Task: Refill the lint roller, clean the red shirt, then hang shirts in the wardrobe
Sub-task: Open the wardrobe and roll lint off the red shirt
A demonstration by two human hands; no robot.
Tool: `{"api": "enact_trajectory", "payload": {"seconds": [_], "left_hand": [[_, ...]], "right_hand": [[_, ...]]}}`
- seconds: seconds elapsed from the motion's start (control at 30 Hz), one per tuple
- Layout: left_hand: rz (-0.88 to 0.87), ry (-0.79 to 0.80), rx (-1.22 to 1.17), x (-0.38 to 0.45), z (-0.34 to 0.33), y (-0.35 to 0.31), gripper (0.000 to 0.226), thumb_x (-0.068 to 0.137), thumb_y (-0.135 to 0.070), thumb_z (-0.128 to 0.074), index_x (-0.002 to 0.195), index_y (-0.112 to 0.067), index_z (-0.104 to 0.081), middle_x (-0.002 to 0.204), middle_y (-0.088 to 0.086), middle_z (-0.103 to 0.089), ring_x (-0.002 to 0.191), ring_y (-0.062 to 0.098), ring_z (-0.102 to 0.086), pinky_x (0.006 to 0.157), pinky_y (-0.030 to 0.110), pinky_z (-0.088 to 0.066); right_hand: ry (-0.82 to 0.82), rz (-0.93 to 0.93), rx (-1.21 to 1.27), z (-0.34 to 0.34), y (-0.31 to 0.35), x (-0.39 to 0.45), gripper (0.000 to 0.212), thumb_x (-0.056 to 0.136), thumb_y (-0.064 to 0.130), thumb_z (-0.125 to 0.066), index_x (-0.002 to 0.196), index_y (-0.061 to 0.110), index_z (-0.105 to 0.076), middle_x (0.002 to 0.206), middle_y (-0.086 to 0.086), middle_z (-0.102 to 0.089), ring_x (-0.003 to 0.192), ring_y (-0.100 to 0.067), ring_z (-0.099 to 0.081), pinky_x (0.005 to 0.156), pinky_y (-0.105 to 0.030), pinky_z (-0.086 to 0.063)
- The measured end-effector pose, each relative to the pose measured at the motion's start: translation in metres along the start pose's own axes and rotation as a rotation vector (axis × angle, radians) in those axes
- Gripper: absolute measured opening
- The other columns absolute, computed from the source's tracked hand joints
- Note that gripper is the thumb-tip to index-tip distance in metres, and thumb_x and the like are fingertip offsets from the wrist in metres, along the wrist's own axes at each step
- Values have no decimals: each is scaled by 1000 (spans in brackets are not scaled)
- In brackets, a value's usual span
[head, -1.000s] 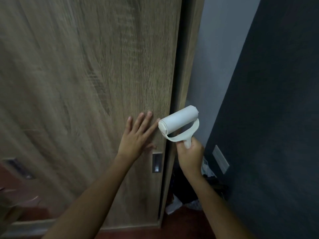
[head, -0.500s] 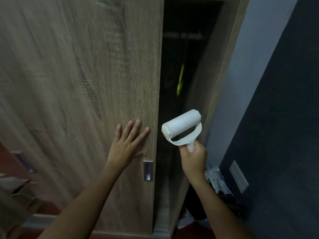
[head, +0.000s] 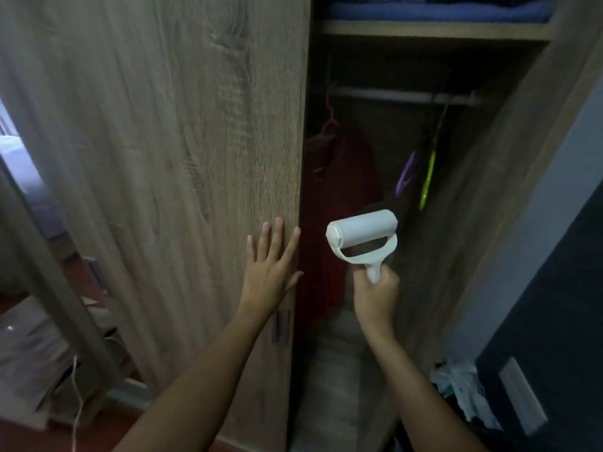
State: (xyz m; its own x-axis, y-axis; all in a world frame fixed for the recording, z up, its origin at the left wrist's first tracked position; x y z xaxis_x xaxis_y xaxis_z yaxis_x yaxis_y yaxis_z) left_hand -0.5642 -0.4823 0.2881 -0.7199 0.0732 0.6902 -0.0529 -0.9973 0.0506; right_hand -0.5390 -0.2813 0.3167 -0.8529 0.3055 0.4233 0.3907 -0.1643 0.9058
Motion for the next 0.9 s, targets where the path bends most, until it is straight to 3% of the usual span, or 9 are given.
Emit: {"api": "enact_trajectory", "payload": {"seconds": [0.13, 0.23, 0.3, 0.4, 0.57, 0.7, 0.9], "left_hand": [[46, 16, 1, -4, 0, 25, 106, 75, -46, -73, 153, -21, -6, 159, 16, -6, 147, 35, -5, 111, 60, -26], [65, 30, 14, -5, -1, 48, 110, 74, -46, -74, 153, -21, -2, 159, 17, -8, 146, 35, -9, 112, 58, -27], [88, 42, 20, -6, -2, 63, 112, 74, -46, -74, 153, -21, 1, 159, 18, -9, 146, 36, -9, 112, 57, -27], [138, 63, 28, -7, -3, 84, 115, 73, -45, -74, 152, -20, 6, 159, 19, -9, 146, 38, -12, 112, 56, -28], [194, 118, 36, -8, -5, 118, 120, 70, -45, -77, 152, -19, 8, 158, 20, -10, 146, 38, -14, 111, 56, -31], [240, 136, 9, -11, -6, 131, 114, 74, -35, -77, 152, -17, 3, 159, 19, -5, 146, 38, -13, 111, 56, -32], [299, 174, 7, -19, -11, 180, 107, 82, -23, -71, 151, -17, 11, 160, 19, 3, 146, 40, -7, 112, 56, -29]], "right_hand": [[64, -40, -39, -22, -3, 3, 38, 85, 10, -62, 54, 20, -42, 47, 7, -42, 45, -7, -38, 48, -28, -33], [205, -109, -131, -39, -11, 1, 11, 86, 22, -63, 79, 21, -54, 65, 1, -62, 56, -14, -57, 52, -30, -44], [271, -150, -138, -51, -18, -4, 11, 87, 23, -63, 90, 20, -53, 75, -9, -66, 57, -20, -61, 49, -31, -48], [312, -147, -68, -66, -21, -10, 14, 93, 27, -60, 97, 16, -53, 76, -11, -66, 48, -14, -59, 48, -26, -50], [310, -117, -86, -83, -24, -14, 18, 98, 43, -46, 90, 30, -56, 62, -3, -59, 46, -15, -57, 45, -30, -47], [246, -80, -193, -84, -37, -7, 25, 96, 48, -47, 84, 27, -56, 64, 4, -60, 62, -20, -62, 63, -39, -52], [242, -73, -223, -106, -38, -11, 26, 96, 46, -48, 82, 26, -57, 66, 2, -62, 65, -20, -63, 64, -36, -51]]}}
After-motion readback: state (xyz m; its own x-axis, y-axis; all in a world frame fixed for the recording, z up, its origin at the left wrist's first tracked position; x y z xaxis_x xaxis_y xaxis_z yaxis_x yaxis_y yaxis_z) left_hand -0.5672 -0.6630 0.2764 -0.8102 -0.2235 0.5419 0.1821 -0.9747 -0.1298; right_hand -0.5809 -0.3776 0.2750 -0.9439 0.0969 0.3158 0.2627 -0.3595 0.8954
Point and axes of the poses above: each hand's wrist, its own x-axis towards the middle knuckle, its own z-axis out of the back of the hand, y = z × x, the point moved 4 cm from there along x, towards the middle knuckle
